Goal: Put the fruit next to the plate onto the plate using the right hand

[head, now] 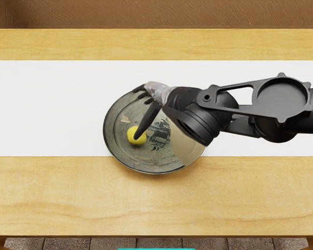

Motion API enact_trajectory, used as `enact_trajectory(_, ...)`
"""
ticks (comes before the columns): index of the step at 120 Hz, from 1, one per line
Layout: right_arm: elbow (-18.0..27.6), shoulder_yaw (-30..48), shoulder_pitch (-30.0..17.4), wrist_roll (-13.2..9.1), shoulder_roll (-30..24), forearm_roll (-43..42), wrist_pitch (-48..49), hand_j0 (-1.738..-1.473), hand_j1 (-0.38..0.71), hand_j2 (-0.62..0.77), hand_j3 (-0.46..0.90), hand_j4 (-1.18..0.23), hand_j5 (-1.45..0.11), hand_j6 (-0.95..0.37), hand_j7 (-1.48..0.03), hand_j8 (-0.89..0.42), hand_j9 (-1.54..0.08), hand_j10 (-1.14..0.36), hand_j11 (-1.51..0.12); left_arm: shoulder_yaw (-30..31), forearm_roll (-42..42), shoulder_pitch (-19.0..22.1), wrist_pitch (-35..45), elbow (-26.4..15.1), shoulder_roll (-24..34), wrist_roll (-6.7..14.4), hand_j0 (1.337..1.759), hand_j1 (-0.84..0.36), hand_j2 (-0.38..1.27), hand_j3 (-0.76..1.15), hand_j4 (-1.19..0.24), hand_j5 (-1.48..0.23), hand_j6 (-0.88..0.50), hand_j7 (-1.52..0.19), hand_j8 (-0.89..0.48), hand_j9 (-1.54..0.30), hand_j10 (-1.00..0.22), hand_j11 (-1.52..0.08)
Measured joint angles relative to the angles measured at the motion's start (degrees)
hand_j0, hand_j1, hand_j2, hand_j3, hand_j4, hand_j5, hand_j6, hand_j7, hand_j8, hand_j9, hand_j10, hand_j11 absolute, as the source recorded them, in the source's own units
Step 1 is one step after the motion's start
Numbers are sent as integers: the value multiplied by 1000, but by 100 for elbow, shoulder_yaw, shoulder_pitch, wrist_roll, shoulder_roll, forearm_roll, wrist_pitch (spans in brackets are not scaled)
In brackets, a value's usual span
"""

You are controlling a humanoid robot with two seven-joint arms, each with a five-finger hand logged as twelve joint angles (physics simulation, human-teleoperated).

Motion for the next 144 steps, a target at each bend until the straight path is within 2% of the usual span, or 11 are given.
enact_trajectory(20,10,188,62,0,-198,-26,0,-1658,-225,-9,0,-105,-137,-102,-137,-103,-137,-105,-137,0,-1,-8,0,0,0,0,1658,69,47,0,-234,-304,-234,-304,-234,-304,-234,-304)
enact_trajectory(30,12,461,24,0,-347,-31,0,-1658,-245,-9,0,-88,-115,-87,-115,-87,-115,-88,-115,0,0,0,0,-1,0,0,1658,69,47,0,-234,-304,-234,-304,-234,-304,-234,-304)
enact_trajectory(36,14,822,-156,0,-462,-30,0,-1658,-254,-9,0,-81,-105,-80,-105,-80,-105,-81,-105,0,0,0,0,1,0,0,1658,69,47,0,-234,-304,-234,-304,-234,-304,-234,-304)
enact_trajectory(56,68,2413,-1328,0,-848,-24,0,-1658,-272,-10,0,-65,-84,-65,-84,-65,-84,-65,-84,0,0,0,0,-1,0,0,1658,69,47,0,-234,-304,-234,-304,-234,-304,-234,-304)
enact_trajectory(72,142,3618,-2458,0,-1042,-22,203,-1658,-279,-10,0,-59,-77,-59,-77,-59,-77,-59,-77,0,0,-2,0,0,0,0,1658,69,47,0,-234,-304,-234,-304,-234,-304,-234,-304)
enact_trajectory(106,250,5867,-4838,0,-1367,1,2981,-1658,-283,-11,0,-54,-71,-54,-72,-54,-71,-55,-71,0,0,-4,0,0,0,0,1658,69,47,0,-234,-304,-234,-304,-234,-304,-234,-304)
enact_trajectory(122,262,6697,-5649,0,-1473,247,4228,-1658,-283,-11,0,-54,-71,-53,-71,-54,-71,-54,-71,0,0,0,0,-1,0,0,1658,69,47,0,-234,-304,-234,-304,-234,-304,-234,-304)
enact_trajectory(144,251,7363,-6503,0,-1779,895,5499,-1658,-284,-11,0,-53,-70,-53,-70,-53,-70,-54,-70,0,0,-6,0,-1,0,0,1658,69,47,0,-234,-304,-234,-304,-234,-304,-234,-304)
